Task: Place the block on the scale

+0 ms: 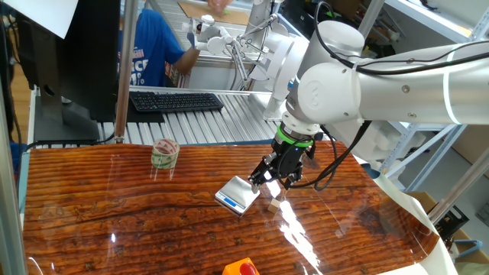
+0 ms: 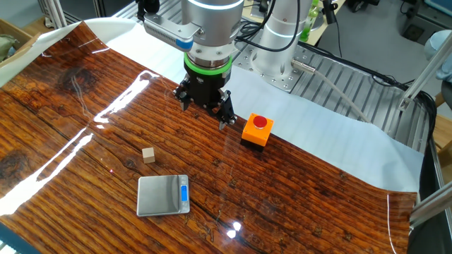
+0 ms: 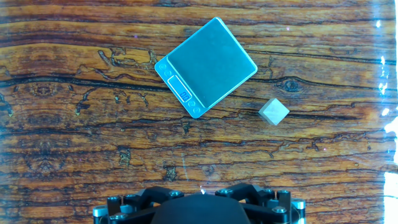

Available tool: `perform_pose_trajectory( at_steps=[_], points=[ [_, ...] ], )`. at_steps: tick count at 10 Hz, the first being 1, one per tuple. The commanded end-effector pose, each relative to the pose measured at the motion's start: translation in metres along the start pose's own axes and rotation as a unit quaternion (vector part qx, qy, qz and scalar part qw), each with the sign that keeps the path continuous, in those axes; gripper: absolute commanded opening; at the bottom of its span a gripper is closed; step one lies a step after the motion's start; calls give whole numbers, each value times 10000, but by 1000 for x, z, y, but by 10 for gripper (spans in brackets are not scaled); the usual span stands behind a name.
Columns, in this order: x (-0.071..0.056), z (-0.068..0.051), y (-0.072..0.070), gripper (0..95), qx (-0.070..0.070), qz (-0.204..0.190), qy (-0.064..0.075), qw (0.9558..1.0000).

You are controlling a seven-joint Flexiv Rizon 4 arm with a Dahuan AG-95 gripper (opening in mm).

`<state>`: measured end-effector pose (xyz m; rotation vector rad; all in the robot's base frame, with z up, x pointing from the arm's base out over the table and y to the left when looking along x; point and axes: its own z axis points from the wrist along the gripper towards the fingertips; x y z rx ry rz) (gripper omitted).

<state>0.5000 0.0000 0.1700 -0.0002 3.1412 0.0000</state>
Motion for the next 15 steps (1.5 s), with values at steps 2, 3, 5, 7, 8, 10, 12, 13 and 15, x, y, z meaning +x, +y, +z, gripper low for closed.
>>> perform_pose_trajectory(
  at_steps=[2,3,5,7,8,10,12,13,15],
  points=[
    [0,0,0,0,-170,2282,160,9733],
    [0,0,0,0,-187,2277,165,9734],
    [0,0,0,0,-220,2281,180,9732],
    [0,0,0,0,-221,2274,180,9734],
    [0,0,0,0,-221,2274,180,9734],
    [0,0,0,0,-218,2274,178,9734],
    [0,0,0,0,-216,2270,176,9735],
    [0,0,0,0,-214,2262,175,9737],
    [0,0,0,0,-217,2232,177,9744]
  ],
)
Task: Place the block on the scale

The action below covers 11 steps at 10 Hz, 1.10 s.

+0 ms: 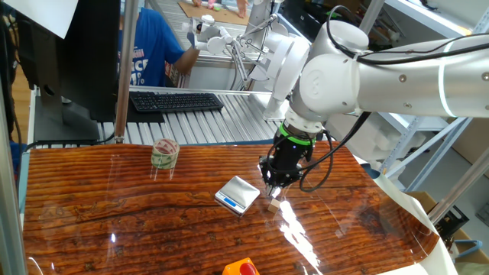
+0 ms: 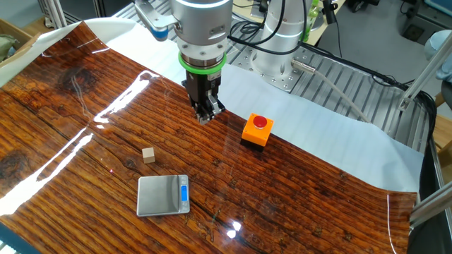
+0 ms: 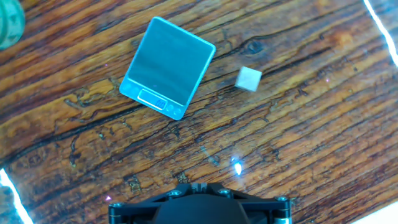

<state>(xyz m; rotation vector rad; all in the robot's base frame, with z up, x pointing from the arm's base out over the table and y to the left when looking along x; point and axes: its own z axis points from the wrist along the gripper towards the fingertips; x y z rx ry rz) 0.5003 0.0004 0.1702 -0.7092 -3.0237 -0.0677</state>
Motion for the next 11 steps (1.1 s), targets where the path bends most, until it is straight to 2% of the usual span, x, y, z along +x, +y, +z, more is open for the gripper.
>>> perform_pose_trajectory(
  at_steps=[1,3,4,5,7,8,11],
  points=[
    [1,-1,0,0,5,-97,-2,10000],
    [1,-1,0,0,35,-185,-17,9998],
    [1,-1,0,0,80,-350,-31,9994],
    [1,-1,0,0,101,-520,-2,9986],
    [-1,-3,1,0,183,-581,28,9981],
    [-4,-4,2,0,233,-461,21,9987],
    [-27,-10,4,0,236,-138,14,9996]
  ],
)
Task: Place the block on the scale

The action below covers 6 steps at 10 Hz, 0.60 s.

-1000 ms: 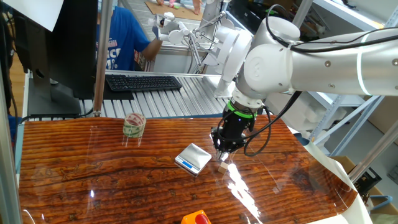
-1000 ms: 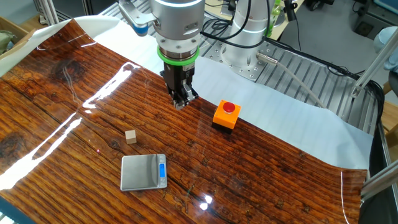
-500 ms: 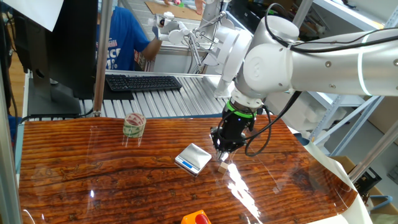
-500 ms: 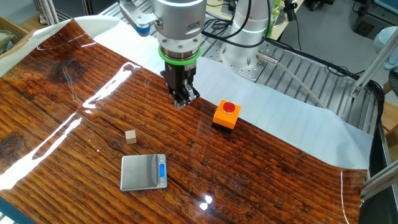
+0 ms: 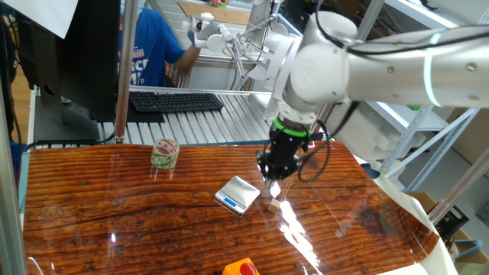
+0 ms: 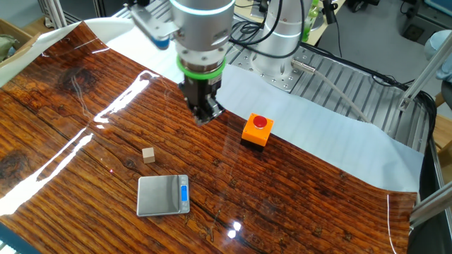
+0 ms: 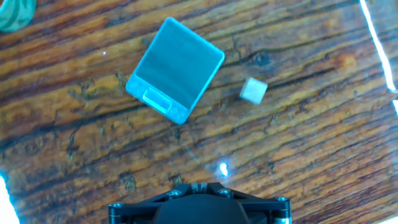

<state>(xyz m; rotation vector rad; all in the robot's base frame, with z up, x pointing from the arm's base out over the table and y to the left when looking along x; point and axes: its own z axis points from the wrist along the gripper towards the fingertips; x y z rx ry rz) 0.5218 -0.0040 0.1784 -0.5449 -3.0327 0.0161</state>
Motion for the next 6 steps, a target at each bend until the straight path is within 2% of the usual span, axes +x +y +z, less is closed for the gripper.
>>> perform_pose_trajectory(
  at_steps=[1,2,3,4,6],
  points=[
    [-13,0,-7,0,25,468,-99,9988],
    [-18,4,-14,0,279,511,-258,9980],
    [-20,6,-18,0,323,555,-351,9973],
    [-25,13,-29,0,288,650,-495,9962],
    [-32,22,-43,0,235,762,-507,9955]
  ],
)
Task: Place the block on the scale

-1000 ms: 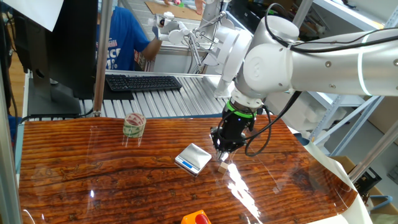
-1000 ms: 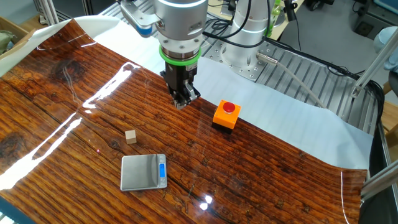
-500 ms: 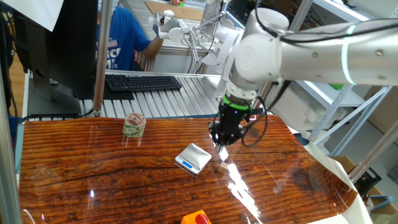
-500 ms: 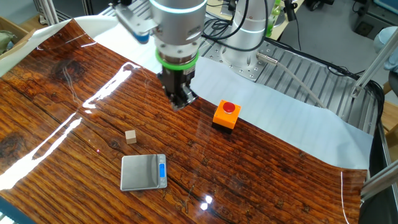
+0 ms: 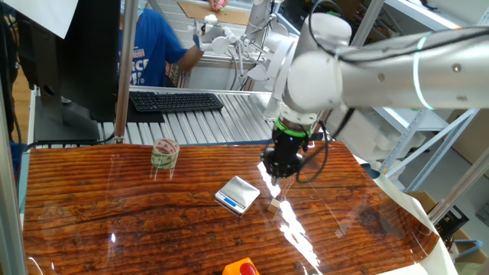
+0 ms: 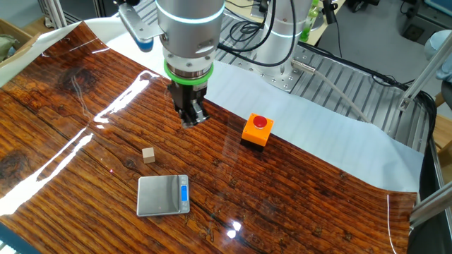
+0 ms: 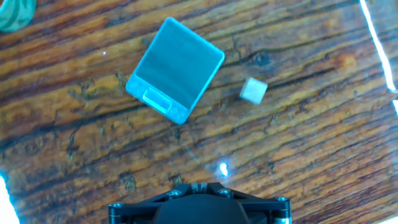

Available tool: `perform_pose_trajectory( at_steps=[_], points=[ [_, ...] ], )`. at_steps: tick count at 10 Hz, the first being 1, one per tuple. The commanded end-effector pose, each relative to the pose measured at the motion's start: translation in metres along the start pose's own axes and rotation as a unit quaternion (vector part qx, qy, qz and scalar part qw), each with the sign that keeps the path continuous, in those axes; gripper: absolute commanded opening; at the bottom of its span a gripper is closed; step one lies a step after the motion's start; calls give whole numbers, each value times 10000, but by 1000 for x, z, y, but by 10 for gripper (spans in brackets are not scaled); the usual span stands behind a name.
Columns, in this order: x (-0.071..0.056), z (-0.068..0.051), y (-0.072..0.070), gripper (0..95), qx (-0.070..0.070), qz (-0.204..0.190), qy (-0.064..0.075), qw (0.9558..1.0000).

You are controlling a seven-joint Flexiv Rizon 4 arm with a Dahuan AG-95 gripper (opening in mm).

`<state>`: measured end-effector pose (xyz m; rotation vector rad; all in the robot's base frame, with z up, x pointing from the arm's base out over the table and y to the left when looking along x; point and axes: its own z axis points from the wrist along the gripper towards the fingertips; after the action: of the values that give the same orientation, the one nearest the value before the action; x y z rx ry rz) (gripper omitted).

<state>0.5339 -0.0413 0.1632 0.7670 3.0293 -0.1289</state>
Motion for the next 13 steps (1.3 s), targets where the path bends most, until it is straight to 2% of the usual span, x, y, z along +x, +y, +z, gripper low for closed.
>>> perform_pose_trajectory(
  at_steps=[1,3,5,8,10,12,13],
  points=[
    [-15,13,-17,0,-101,40,-66,9999],
    [-30,16,-22,0,-140,-39,-56,9999],
    [-42,28,-22,0,-159,-41,-57,9998],
    [-47,50,-28,0,-191,-86,-99,9997],
    [-48,68,-32,0,-154,-66,-156,9997],
    [-50,83,-36,0,-238,24,-266,9994],
    [-52,86,-37,0,-301,64,-254,9992]
  ],
)
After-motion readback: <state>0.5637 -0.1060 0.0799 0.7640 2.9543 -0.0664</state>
